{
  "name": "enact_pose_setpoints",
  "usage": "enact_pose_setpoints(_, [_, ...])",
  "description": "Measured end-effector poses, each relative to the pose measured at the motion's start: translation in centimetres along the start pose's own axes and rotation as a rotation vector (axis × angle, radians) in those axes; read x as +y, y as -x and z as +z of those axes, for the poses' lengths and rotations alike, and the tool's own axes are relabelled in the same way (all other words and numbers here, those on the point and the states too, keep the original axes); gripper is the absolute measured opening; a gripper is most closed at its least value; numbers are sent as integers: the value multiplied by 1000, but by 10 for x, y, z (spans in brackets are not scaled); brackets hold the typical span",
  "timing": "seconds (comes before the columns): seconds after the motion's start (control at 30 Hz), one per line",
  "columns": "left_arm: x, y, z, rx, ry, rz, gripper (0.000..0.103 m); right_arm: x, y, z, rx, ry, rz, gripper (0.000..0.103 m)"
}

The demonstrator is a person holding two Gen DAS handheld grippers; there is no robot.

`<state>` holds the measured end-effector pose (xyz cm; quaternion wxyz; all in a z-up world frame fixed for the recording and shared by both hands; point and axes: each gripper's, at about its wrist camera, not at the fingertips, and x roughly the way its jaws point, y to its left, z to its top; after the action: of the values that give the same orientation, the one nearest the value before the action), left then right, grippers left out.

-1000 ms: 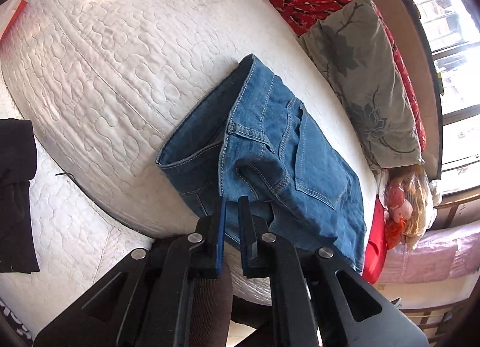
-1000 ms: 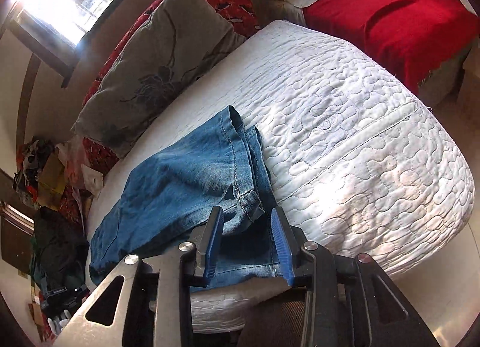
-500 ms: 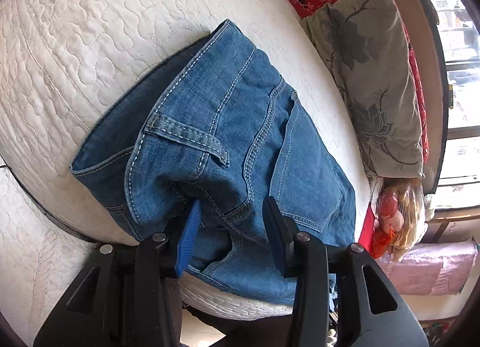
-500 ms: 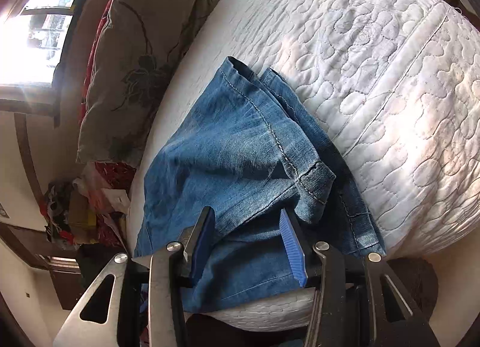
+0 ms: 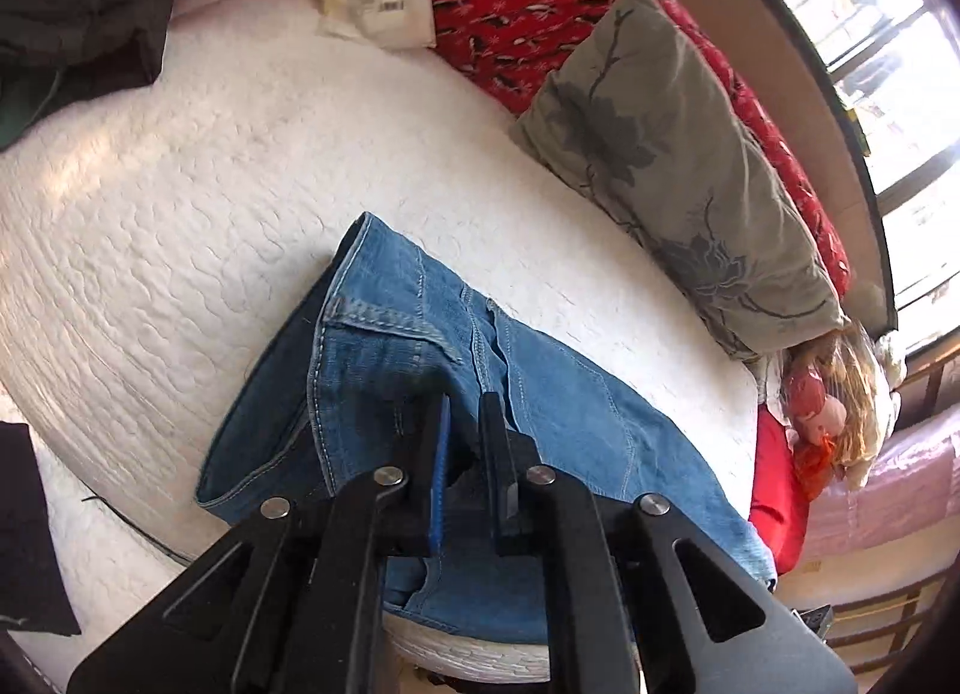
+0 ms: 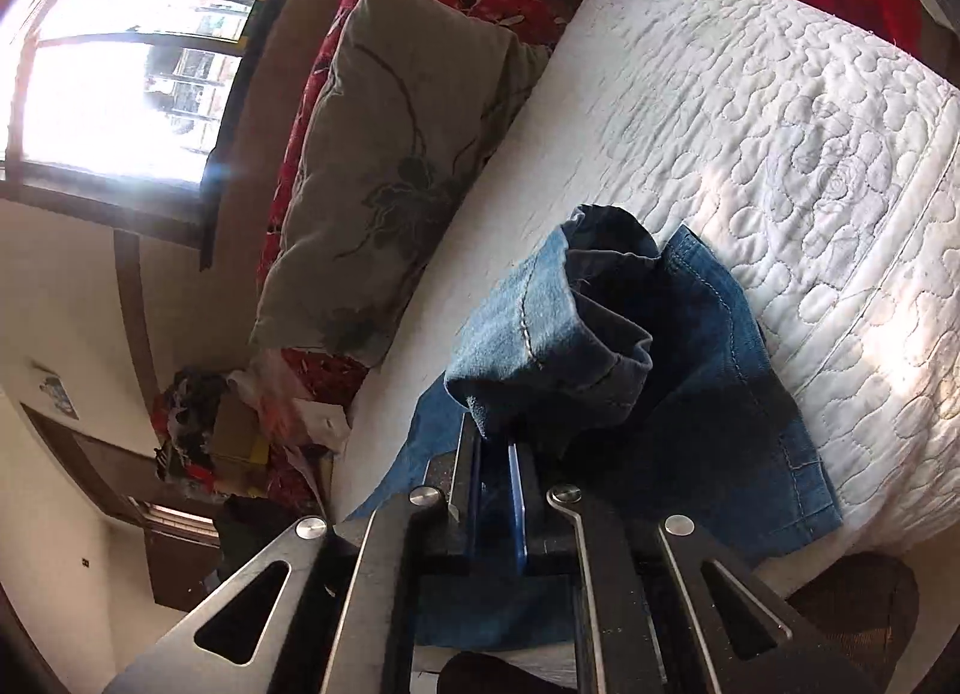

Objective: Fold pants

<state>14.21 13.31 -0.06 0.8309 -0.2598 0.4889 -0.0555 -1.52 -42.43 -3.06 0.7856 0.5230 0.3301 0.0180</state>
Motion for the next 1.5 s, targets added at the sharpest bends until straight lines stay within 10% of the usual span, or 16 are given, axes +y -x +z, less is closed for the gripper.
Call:
enact_pose_setpoints(0.2, [67,-37,-56,148,67,113,7,-63,-3,-52,147,-60,-146,7])
enact_pose_setpoints(0.27, [96,-57,-70,259,190,69,7,-76,-10,-57,154,-77,-178,7])
enact_pose_setpoints(0.43, [106,-34,-69,205,286,-67,9,-64,-11,-54,133,-18,-200,11])
enact_pose_setpoints(0.6, [72,-34,-48,161,292,-116,60,-65,-11,-51,133,-41,-206,11])
enact_pose_setpoints(0.83, [52,-85,-31,222,310,19,60,-65,-11,-44,147,-46,-203,11])
enact_pose_setpoints(1.0, [47,-96,-7,206,258,121,4,-60,-15,-34,152,-29,-175,10])
enact_pose_setpoints(1.27, [11,-1,-12,65,31,29,2,-34,18,-30,100,17,-21,7])
enact_pose_setpoints(1.5, [92,-64,-76,244,148,155,3,-94,10,-46,165,-75,-202,8])
